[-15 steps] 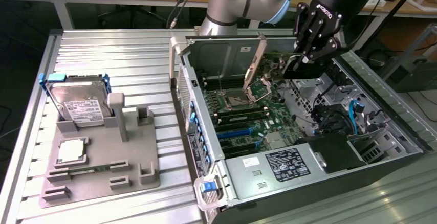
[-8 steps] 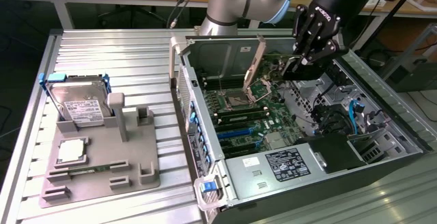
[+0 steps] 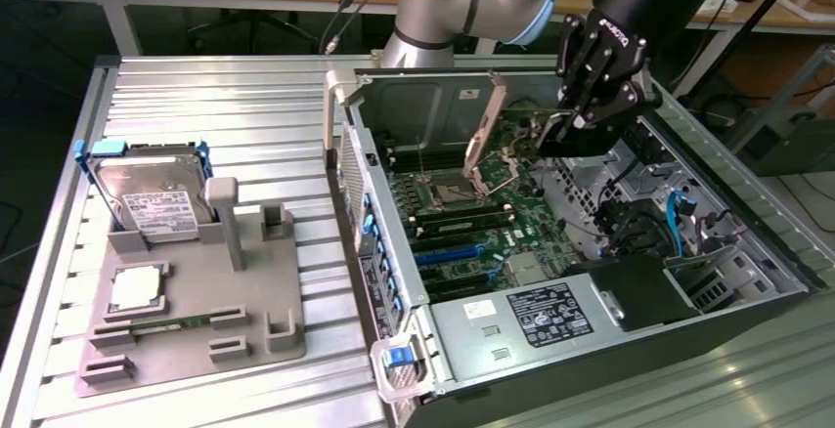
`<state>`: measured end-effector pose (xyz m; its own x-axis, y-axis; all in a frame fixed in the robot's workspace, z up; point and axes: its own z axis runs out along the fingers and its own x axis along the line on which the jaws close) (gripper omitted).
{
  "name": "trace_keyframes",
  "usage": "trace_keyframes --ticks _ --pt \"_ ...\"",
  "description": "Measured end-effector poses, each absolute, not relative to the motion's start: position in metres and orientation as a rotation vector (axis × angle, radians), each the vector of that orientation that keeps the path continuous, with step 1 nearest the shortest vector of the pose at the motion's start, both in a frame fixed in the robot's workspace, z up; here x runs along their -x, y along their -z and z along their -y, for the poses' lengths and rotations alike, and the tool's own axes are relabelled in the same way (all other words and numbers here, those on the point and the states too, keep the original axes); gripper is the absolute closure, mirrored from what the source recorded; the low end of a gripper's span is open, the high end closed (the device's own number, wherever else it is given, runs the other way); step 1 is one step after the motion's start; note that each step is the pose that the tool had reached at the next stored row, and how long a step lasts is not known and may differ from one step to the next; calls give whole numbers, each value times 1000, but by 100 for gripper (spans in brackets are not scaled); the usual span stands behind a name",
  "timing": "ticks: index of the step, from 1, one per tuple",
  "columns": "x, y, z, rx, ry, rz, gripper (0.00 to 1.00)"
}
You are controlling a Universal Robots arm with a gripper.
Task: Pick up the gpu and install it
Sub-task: 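Insert the gpu into the slot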
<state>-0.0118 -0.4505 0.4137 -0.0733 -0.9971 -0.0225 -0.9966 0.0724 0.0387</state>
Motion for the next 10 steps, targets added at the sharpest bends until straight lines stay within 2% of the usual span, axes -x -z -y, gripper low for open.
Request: trace_keyframes --ticks 10 --pt "12 -407 450 -2132 68 2293 73"
